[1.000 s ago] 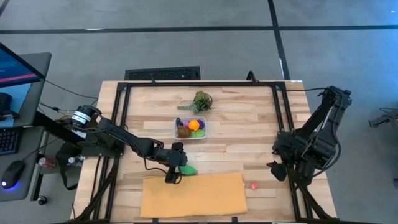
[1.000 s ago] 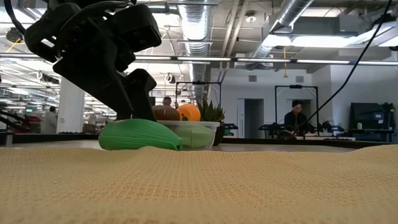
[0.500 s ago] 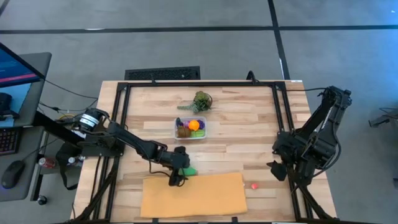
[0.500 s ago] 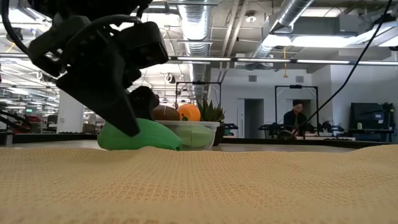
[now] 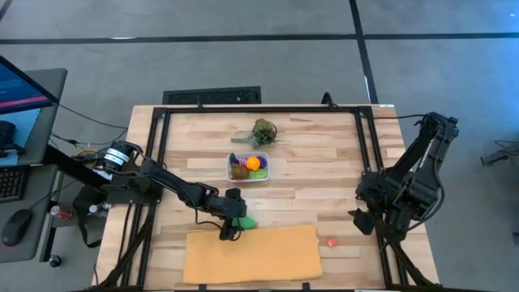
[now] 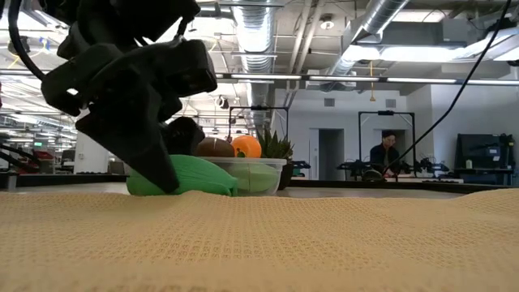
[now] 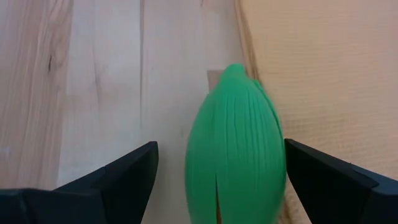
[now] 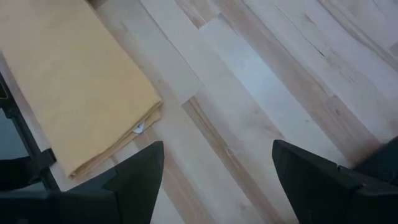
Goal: Pick and placing Produce into tupperware
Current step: Put the green corn into the transparent bin
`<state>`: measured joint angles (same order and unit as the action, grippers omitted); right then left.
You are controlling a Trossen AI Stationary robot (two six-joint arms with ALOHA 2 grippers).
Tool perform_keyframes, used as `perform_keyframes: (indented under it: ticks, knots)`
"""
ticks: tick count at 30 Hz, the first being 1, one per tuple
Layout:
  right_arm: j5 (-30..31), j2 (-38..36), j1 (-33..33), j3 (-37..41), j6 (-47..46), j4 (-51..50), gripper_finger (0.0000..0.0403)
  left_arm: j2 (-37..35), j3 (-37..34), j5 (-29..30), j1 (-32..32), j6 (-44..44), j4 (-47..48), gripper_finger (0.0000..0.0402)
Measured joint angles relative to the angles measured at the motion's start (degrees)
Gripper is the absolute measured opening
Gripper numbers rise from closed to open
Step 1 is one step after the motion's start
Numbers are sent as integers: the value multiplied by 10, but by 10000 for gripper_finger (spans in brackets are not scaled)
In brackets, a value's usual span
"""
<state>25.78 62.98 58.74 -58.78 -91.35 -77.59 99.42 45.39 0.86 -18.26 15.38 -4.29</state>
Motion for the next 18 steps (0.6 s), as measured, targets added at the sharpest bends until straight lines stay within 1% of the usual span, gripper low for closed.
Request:
perform_keyframes:
  ticks: [14, 18]
  knots:
    - [13, 0, 0, 0, -2, -6, 291, 0, 0, 27, 0, -1, 20, 331]
    - [13, 0, 0, 0, -2, -11, 291, 0, 0, 30, 0, -1, 20, 315]
